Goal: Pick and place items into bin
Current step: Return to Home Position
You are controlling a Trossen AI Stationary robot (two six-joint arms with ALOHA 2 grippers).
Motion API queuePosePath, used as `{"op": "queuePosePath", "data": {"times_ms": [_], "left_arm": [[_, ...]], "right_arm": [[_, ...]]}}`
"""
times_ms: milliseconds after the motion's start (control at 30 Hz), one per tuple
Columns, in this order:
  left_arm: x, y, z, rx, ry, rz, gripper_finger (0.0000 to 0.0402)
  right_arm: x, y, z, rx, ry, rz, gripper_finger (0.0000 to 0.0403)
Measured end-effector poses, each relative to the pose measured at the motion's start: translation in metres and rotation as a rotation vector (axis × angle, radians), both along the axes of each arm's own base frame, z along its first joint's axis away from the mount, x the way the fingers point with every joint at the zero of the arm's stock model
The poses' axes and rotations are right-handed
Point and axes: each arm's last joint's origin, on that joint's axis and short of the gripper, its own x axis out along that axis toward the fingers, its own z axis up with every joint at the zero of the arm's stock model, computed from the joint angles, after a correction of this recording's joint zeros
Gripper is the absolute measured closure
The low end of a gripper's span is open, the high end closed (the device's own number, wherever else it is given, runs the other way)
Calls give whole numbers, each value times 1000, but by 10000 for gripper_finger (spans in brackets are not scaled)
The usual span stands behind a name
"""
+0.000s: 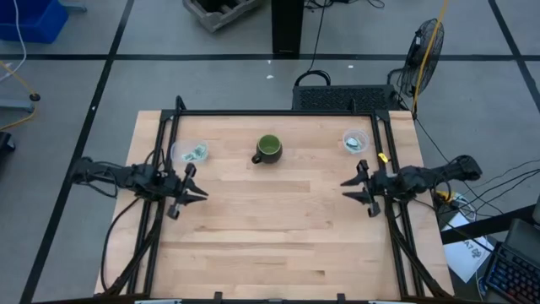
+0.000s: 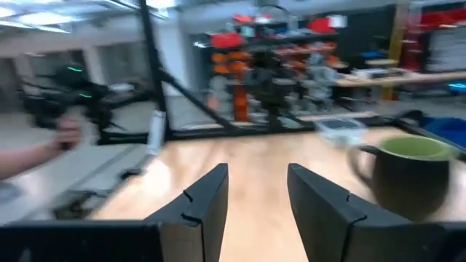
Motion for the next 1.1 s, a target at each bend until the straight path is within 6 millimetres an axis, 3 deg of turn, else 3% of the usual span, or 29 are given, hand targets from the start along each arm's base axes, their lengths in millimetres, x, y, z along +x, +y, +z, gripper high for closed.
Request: {"op": "queuePosePath", "data": {"times_ms": [333, 500, 733, 1100], "left_arm": [[4, 10, -4, 2, 48, 169, 344], [7, 10, -7, -30, 91, 176, 344], [7, 10, -7, -29, 99, 177, 344], [7, 10, -7, -32, 100, 178, 344]], "right_arm": [[4, -23, -4, -71, 38, -197, 268], [4, -21, -6, -77, 53, -92, 268], [4, -21, -5, 29, 58, -90, 268], [4, -21, -5, 28, 56, -90, 268]]}}
